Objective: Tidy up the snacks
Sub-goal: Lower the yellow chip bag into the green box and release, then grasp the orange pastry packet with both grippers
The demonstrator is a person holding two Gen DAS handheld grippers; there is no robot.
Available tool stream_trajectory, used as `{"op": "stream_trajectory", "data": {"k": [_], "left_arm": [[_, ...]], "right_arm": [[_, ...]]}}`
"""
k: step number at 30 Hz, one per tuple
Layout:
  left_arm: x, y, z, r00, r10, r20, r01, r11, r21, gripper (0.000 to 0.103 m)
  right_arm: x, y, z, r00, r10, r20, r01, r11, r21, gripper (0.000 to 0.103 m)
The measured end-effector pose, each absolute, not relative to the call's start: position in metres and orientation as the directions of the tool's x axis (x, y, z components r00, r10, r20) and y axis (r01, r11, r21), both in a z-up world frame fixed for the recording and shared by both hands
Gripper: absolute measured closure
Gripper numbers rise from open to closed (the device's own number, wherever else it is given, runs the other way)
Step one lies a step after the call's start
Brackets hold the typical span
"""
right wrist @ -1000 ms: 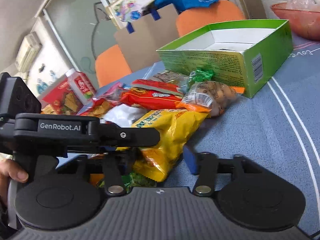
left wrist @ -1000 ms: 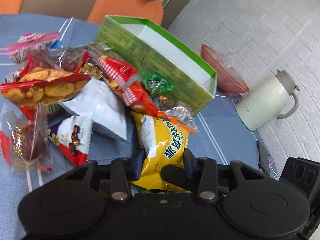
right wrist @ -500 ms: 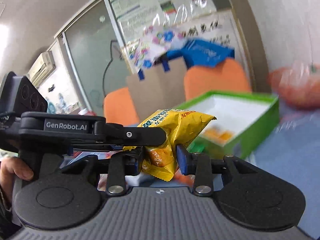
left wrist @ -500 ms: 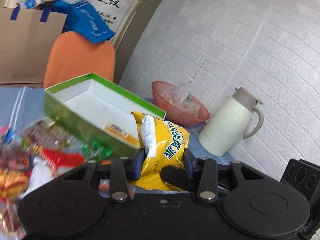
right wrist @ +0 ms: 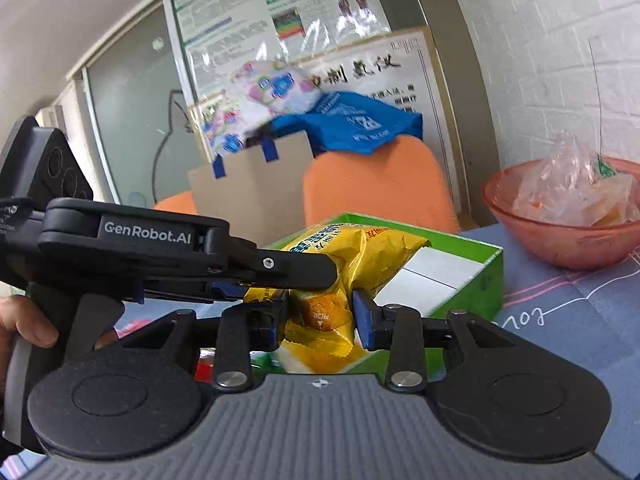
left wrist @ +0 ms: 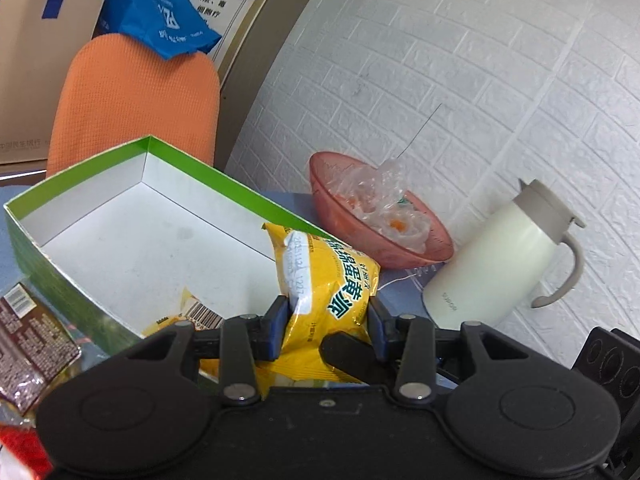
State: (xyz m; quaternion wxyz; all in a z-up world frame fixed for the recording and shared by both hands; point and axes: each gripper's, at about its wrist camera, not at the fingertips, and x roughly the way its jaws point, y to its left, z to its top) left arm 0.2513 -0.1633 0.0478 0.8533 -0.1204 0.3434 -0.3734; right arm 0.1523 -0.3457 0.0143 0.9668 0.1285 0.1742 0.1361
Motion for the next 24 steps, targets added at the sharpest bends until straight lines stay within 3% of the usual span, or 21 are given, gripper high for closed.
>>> {"op": "stream_trajectory", "data": {"k": [4,6,7,9,10,13,24], "left_arm": [[0.263,-0.168,0.041,0.493,-0.710,-0.503,0.540,0.703,-0.462,0.052],[0.266,-0.172,0.038,0.509,-0.688,-0.518,0.526,0.724,-0.446,0.026],[0.267,-0.173,0.036,0.512,-0.677,-0.528,0.517,0.734,-0.441,0.000],[0.261,-0.170,0.034,0.545,-0.644,-0.537,0.483,0.764,-0.427,0.000],[0.257,-0.167,0.034,0.566,-0.628,-0.533,0.475,0.778,-0.412,0.000],[0.243,-0.159,0.042,0.578,-0.609,-0.543,0.481,0.792,-0.376,0.000],[0.113,-0.068,0.084,0.683,-0.590,-0.430,0.453,0.805,-0.384,0.000]], "right_arm": [[0.164,-0.348,0.007,0.901,0.308,-0.305,-0.222,0.932,0.286,0.042],[0.168,-0.347,0.004,0.902,0.307,-0.302,-0.229,0.936,0.266,0.040],[0.169,-0.344,0.002,0.906,0.291,-0.307,-0.221,0.944,0.244,0.037],[0.172,-0.336,-0.001,0.909,0.232,-0.347,-0.185,0.969,0.164,0.005],[0.169,-0.333,-0.002,0.915,0.198,-0.352,-0.162,0.978,0.129,0.000],[0.151,-0.331,0.001,0.929,0.187,-0.320,-0.166,0.982,0.092,0.000],[0.059,-0.306,0.024,0.901,0.315,-0.297,-0.251,0.939,0.235,0.000]]}}
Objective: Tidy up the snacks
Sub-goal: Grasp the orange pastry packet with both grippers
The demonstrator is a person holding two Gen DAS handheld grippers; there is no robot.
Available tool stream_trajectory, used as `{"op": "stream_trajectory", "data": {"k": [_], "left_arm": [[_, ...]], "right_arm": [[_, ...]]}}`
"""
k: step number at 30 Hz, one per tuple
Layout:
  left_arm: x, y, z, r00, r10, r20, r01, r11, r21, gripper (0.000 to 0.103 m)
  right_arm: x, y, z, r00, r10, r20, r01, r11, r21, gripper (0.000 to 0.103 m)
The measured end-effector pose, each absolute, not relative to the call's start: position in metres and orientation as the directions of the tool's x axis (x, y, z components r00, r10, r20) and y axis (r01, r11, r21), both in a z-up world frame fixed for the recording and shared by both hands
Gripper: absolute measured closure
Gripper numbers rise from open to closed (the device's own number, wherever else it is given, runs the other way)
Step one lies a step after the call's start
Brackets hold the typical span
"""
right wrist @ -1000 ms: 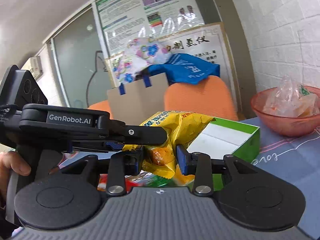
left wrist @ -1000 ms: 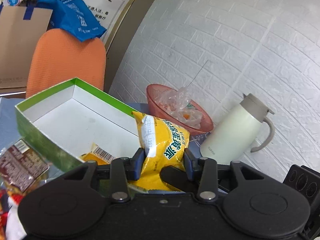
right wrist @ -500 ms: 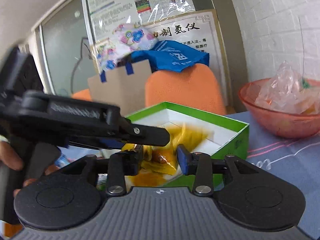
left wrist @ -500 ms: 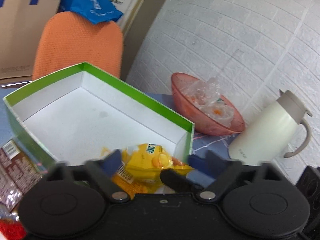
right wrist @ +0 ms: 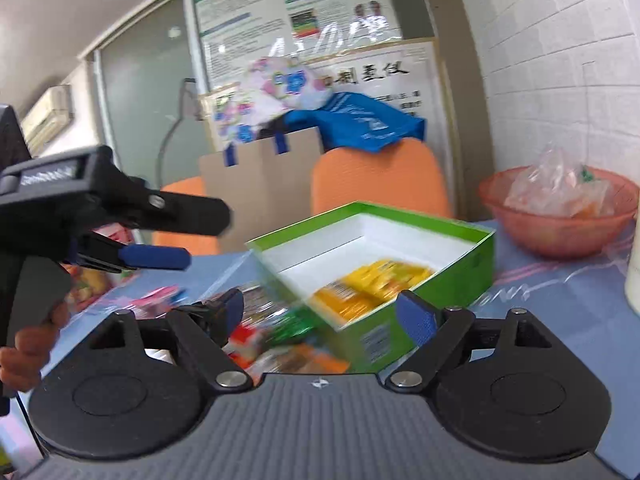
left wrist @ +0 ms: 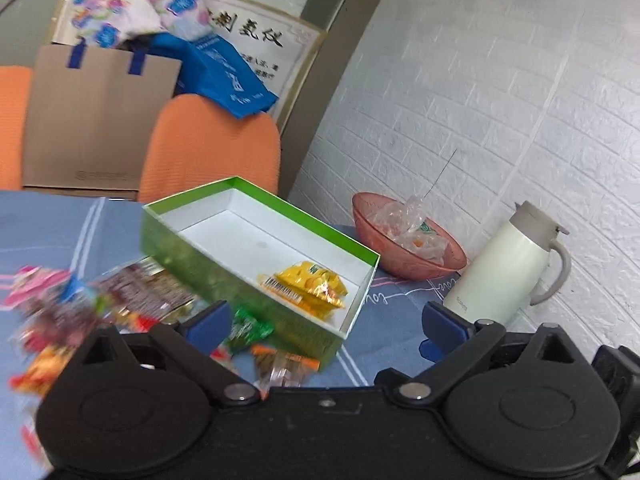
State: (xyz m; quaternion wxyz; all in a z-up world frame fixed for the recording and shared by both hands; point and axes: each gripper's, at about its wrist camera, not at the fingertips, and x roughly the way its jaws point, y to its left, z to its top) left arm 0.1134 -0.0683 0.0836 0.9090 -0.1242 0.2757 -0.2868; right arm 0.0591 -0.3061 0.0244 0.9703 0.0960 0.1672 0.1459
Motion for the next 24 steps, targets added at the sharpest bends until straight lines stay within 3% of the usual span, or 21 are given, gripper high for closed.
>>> {"op": "stream_trajectory", "data": {"k": [4,16,21,24], "left_arm": [[0.064,-0.023,0.072,0.708,-0.576,-0.408,0.423,0.809,-0.408,0.000],[0.014,0.063,0.004,0.718,-0.449,-0.532,0.177,0.857,-0.485,0.000],[0.014,0.078,-0.002,0.720,-0.463,-0.516,0.172,0.840,-0.514,0.000],[0.017,0.087,-0.010,0.696,-0.539,-0.475,0.173,0.767,-0.618,0.000]], "right_arm": [[0.034,-0.283,0.013,0.864,0.389,-0.320,-0.323,0.915,0.241,0.000],[0.019,-0.214,-0.019,0.717,0.514,-0.470,-0.479,0.854,0.203,0.000],[0.008,-0.190,-0.011,0.699,0.560,-0.445,-0.559,0.816,0.148,0.000],[0.010,-0.169,-0.007,0.674,0.574,-0.465,-0.622,0.781,0.061,0.000]]}}
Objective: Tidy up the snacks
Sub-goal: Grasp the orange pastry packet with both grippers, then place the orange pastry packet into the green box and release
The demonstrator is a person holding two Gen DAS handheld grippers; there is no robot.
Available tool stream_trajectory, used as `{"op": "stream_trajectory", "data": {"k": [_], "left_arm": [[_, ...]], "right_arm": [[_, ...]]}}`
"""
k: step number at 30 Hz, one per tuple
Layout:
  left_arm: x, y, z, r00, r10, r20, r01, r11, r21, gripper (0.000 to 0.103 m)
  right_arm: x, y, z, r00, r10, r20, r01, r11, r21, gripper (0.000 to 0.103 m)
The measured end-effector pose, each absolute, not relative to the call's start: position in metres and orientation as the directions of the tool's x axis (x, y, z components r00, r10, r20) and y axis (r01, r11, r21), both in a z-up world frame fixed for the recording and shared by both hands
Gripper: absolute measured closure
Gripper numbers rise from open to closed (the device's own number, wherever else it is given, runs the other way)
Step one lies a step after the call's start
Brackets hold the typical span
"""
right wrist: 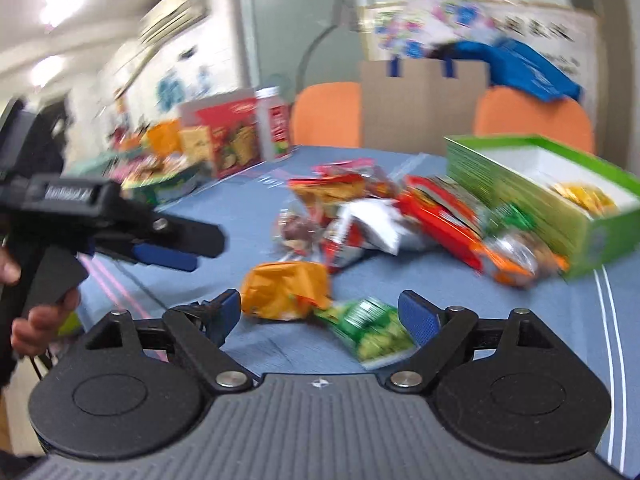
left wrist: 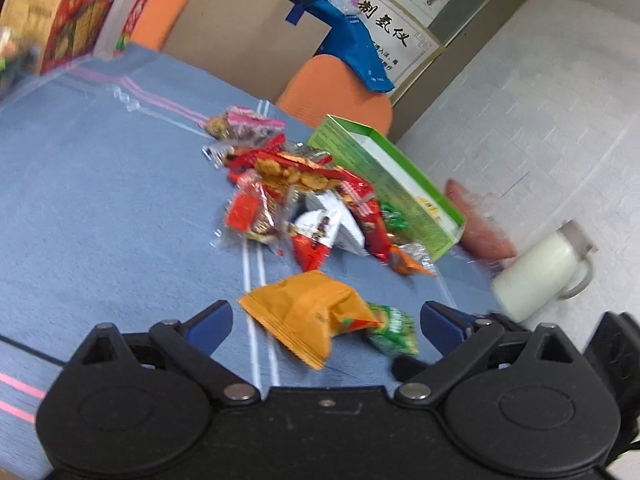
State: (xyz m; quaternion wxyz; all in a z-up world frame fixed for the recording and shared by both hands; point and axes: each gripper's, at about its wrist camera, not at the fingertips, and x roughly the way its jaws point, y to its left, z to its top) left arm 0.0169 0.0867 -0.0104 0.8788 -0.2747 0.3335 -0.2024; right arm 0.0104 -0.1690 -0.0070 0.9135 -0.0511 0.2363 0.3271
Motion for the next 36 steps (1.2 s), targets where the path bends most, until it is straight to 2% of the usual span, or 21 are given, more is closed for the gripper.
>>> {"op": "stream_trajectory", "data": {"k": [2,7,10,16,18,19,21,22,25,26,28,32,36], "left_arm": [[0.018,0.090,-0.018,0.681,-0.575,-0.454,0.156,0.720,-0.677,0.000],[0.024,0.086,-0.025,0.686,-0.541,-0.487,0.141,0.755,-0.641,0.000],[0.032,0.083,-0.025,0.680,-0.540,-0.496,0.166,0.772,-0.613,0.000],[0.044,0.080,-0.030,0.675,-0.530,-0.514,0.174,0.791,-0.587,0.000],[0.048,0.078,-0.033,0.679,-0.527,-0.512,0.178,0.794,-0.581,0.000],[0.048,0.078,-0.033,0.683,-0.522,-0.511,0.176,0.797,-0.578,0.004],[0.047,0.078,-0.034,0.687,-0.517,-0.510,0.173,0.799,-0.576,0.008],[0.046,0.077,-0.033,0.686,-0.517,-0.512,0.174,0.800,-0.574,0.015],[0.043,0.073,-0.032,0.683,-0.515,-0.518,0.183,0.807,-0.561,0.021],[0.042,0.072,-0.032,0.683,-0.513,-0.520,0.184,0.810,-0.557,0.028],[0.041,0.071,-0.033,0.688,-0.503,-0.523,0.176,0.815,-0.552,0.040],[0.039,0.066,-0.028,0.694,-0.510,-0.508,0.184,0.808,-0.560,0.040],[0.033,0.055,-0.004,0.711,-0.526,-0.467,0.240,0.805,-0.543,0.041]], "right_arm": [[0.016,-0.156,-0.008,0.651,0.580,-0.490,-0.662,0.750,0.009,0.000],[0.027,-0.134,-0.015,0.621,0.553,-0.556,-0.717,0.687,-0.118,0.000],[0.037,-0.137,-0.017,0.604,0.546,-0.581,-0.715,0.693,-0.093,0.004],[0.044,-0.138,-0.016,0.548,0.593,-0.590,-0.764,0.642,-0.065,0.005],[0.049,-0.136,-0.020,0.533,0.598,-0.599,-0.770,0.636,-0.050,0.013],[0.052,-0.135,-0.022,0.527,0.598,-0.605,-0.768,0.640,-0.036,0.022],[0.053,-0.135,-0.025,0.537,0.598,-0.595,-0.752,0.659,-0.016,0.030],[0.053,-0.136,-0.026,0.544,0.597,-0.589,-0.745,0.666,-0.013,0.035],[0.048,-0.136,-0.026,0.554,0.602,-0.576,-0.738,0.675,-0.005,0.048],[0.048,-0.137,-0.026,0.553,0.604,-0.574,-0.738,0.675,0.000,0.052],[0.045,-0.137,-0.026,0.558,0.600,-0.573,-0.733,0.680,-0.002,0.055],[0.042,-0.140,-0.021,0.588,0.583,-0.560,-0.711,0.703,-0.014,0.057],[0.034,-0.156,-0.006,0.630,0.587,-0.509,-0.683,0.730,-0.003,0.059]]}}
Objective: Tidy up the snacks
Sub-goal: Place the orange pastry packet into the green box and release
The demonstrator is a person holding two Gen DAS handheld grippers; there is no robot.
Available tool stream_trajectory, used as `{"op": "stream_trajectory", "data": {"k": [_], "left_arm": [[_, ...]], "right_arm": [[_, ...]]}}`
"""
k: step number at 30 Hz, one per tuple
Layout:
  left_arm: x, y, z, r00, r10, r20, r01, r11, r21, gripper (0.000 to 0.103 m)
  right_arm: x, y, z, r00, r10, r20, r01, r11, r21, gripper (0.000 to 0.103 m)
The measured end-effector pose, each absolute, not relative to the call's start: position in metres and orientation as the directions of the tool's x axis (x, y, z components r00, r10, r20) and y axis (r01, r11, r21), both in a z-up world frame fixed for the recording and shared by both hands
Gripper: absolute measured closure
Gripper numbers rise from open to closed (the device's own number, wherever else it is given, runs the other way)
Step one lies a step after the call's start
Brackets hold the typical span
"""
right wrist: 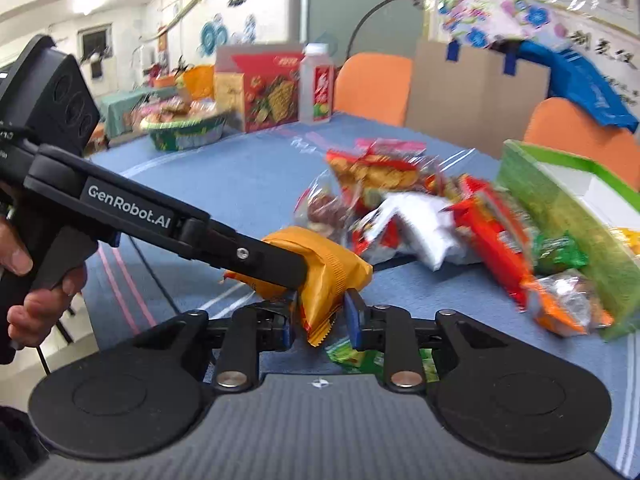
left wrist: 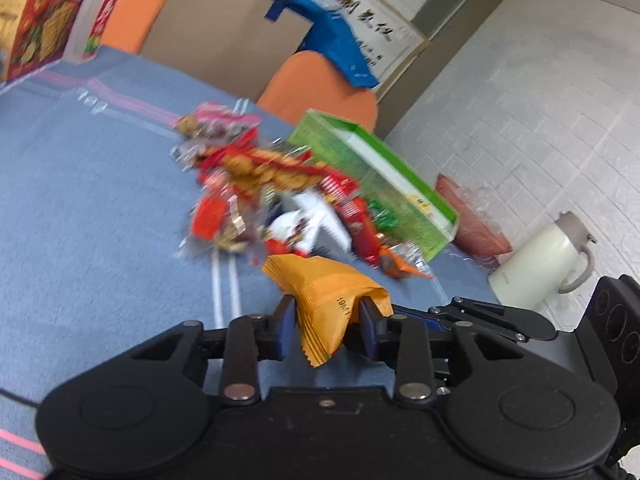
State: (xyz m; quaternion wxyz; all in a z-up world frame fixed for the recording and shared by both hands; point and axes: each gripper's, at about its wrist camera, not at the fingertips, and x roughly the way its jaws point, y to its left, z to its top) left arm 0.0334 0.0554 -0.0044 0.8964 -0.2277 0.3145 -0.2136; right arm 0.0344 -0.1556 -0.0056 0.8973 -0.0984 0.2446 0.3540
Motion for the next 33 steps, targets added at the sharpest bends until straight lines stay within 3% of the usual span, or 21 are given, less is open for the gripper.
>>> {"op": "stream_trajectory", "data": {"k": [12,21,31,33], "left_arm": [[0.113,-0.025,0.066,0.677,-0.642,-0.360,0.479,0.755,-0.447,0.041],[0.202,-0.086,0.056,0.621,-0.681,-0.389,0.530,0.730,-0.432,0.042],[0.262,-0.109,0.034,0.619,-0.638,-0.459,0.494,0.770,-0.404,0.041],[0.268,-0.110,0.030,0.633,-0.614,-0.472,0.475,0.789,-0.389,0.021]], "right_arm": [[0.063,-0.230,0.047,0.831,0.471,-0.295,-0.498,0.867,-0.021,0.059],[0.125,-0.283,0.037,0.890,0.359,-0.279,-0.362,0.931,0.045,0.060],[0.184,-0.303,0.007,0.891,0.337,-0.303,-0.314,0.941,0.123,0.060],[0.191,-0.300,0.002,0.896,0.321,-0.308,-0.298,0.947,0.121,0.058]]}}
